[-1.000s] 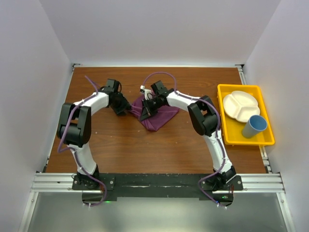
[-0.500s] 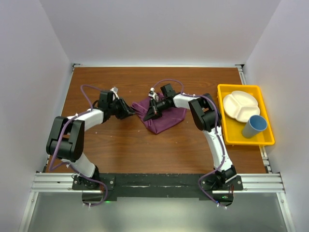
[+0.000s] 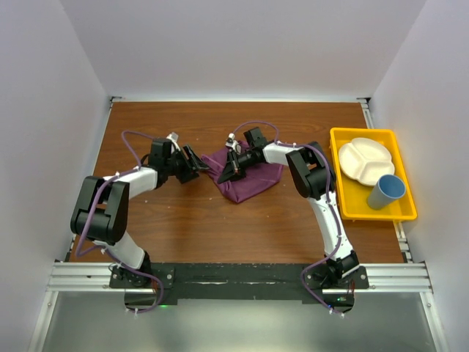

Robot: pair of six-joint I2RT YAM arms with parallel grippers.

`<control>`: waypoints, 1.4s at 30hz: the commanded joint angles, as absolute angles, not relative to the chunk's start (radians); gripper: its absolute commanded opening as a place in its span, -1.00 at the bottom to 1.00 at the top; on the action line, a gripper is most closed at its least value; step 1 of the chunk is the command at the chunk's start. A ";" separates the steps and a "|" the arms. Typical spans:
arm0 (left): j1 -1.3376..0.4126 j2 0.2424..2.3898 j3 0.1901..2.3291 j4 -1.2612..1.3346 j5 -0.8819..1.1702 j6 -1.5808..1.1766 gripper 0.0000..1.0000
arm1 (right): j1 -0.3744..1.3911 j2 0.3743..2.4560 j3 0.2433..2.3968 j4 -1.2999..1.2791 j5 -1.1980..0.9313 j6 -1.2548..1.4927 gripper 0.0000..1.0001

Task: Fold the napkin, place the utensils inside, and roll it up
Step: Roll the napkin with the utensil

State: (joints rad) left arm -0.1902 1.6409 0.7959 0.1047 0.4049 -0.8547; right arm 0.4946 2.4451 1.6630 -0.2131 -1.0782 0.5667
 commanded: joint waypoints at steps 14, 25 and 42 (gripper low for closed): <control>-0.175 1.704 0.966 -0.041 0.339 -0.798 0.48 | 0.570 2.332 1.749 -0.551 -0.623 0.305 -0.23; -0.068 1.553 0.931 -0.182 0.374 -0.666 0.48 | 0.706 2.237 1.934 -0.730 -0.116 0.144 0.29; 0.041 1.479 0.845 -0.140 0.448 -0.701 0.25 | 0.833 2.361 2.186 -0.741 0.067 0.120 0.04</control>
